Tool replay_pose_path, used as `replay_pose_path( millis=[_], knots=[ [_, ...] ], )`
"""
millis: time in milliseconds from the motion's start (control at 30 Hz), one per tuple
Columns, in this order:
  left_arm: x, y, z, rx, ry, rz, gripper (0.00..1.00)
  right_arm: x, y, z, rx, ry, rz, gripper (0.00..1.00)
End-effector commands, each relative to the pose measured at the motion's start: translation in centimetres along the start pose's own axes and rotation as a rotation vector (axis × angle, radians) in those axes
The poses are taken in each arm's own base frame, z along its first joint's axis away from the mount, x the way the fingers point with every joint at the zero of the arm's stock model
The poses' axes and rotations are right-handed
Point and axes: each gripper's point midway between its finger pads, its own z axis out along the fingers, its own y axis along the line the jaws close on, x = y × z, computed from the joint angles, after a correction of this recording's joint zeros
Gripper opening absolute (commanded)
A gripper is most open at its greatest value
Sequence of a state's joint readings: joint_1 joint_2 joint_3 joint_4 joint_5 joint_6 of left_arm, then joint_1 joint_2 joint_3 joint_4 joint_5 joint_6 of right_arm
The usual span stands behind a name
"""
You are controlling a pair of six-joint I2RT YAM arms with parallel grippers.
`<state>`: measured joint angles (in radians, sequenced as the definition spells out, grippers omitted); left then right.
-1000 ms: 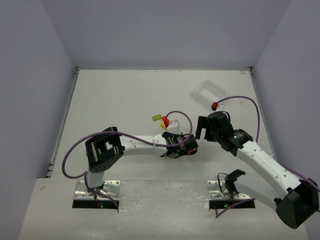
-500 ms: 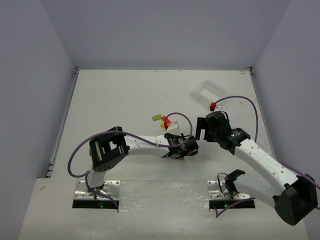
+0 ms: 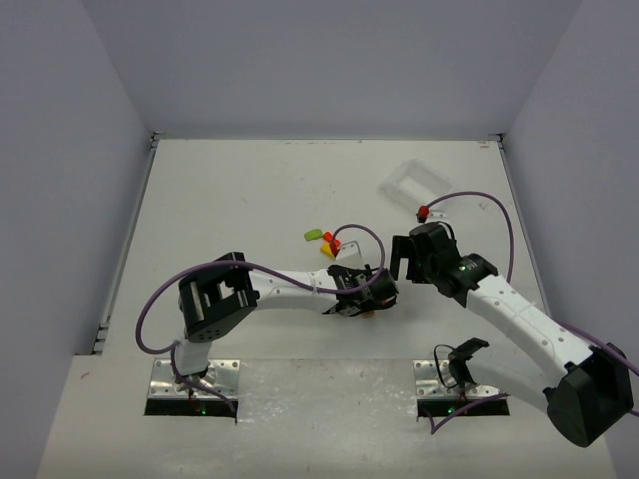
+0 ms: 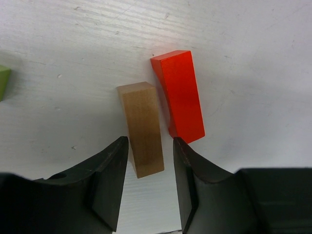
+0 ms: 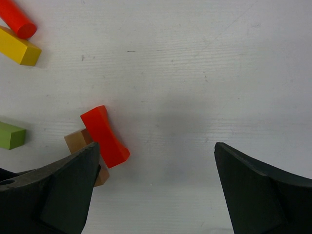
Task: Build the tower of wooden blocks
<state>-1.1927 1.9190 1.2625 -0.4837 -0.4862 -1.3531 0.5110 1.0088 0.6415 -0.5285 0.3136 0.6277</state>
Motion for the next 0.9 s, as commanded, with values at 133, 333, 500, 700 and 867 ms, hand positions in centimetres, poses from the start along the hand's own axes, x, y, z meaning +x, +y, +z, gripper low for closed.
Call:
replay_pose_path(
  millis=[133, 333, 500, 700, 867],
  knots=[
    [-0.2, -2.9, -0.8, 0.112, -0.001, -0.015, 0.37, -1.1, 0.1, -0.1, 0.001, -0.027, 0.005, 0.99],
    [-0.4, -3.4, -0.6, 0.132, -0.013, -0.01, 0.35, -1.0, 0.2, 0.0, 0.001, -0.02, -0.002, 0.99],
    [-1.6, -2.2, -1.6, 0.12, -0.059, -0.012, 0.35, -1.0, 0.5, -0.2, -0.02, -0.018, -0.009, 0.99],
    [-5.8, 1.4, -3.8, 0.045, -0.192, 0.002, 0.66, -0.8, 0.3, -1.0, -0.019, 0.0, -0.003, 0.99],
    [-11.3, 4.5, -3.8, 0.037, -0.243, -0.055, 0.87, 2.3, -1.3, -2.0, 0.035, 0.093, 0.04, 0.99]
  ],
)
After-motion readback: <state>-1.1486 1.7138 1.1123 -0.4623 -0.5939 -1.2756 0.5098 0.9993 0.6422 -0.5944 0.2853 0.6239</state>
